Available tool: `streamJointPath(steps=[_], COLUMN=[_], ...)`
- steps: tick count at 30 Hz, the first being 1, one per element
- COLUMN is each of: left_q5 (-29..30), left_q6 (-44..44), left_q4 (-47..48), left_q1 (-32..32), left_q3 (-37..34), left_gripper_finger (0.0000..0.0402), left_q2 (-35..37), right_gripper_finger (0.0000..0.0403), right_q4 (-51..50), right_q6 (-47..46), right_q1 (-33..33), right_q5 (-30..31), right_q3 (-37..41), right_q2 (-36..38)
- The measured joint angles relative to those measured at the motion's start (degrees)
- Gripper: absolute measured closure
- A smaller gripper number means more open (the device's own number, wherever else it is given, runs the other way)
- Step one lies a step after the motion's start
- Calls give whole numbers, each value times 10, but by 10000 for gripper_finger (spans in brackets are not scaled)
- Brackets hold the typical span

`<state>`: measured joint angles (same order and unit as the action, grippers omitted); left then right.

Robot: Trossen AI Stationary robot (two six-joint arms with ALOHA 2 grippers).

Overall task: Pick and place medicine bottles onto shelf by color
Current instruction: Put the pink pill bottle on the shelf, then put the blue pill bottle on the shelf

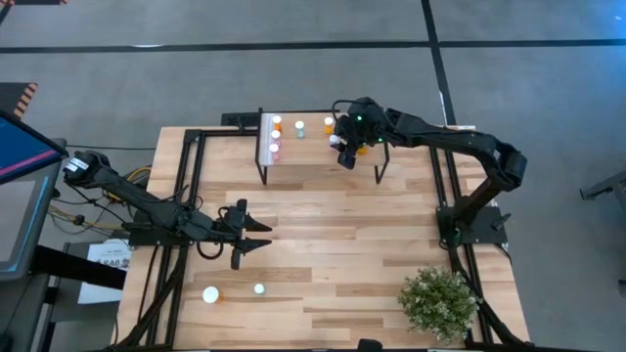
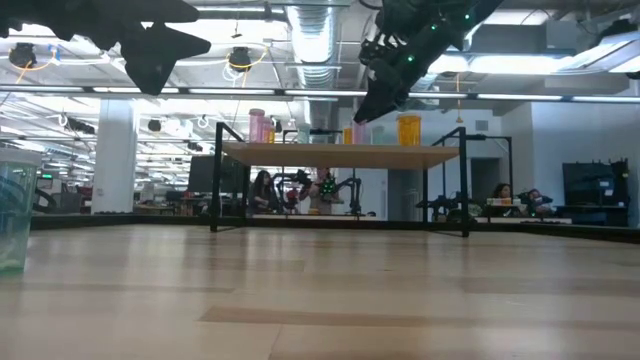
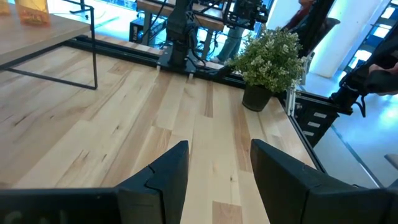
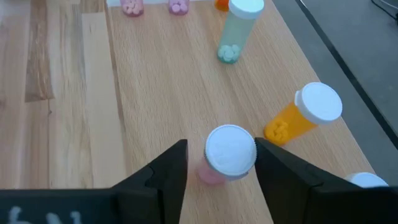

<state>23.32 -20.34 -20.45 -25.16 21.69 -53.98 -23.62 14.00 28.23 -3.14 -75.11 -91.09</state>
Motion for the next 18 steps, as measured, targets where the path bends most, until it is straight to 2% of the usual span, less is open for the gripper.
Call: streamJointPath(steps=[8,18], left_q5=[0,1], left_q6=[2,2], left_q4=[0,0], left_q1=[0,0], left_q3=[0,0], left_gripper_finger=[242,242], left_q2=[0,0], right_gripper_finger=[174,172], right_q4=[-4,-18], right_q6=[-3,-5], right_q1=[-1,-1], right_q5=[0,0], right_q3=[0,0], right_q2=[6,57])
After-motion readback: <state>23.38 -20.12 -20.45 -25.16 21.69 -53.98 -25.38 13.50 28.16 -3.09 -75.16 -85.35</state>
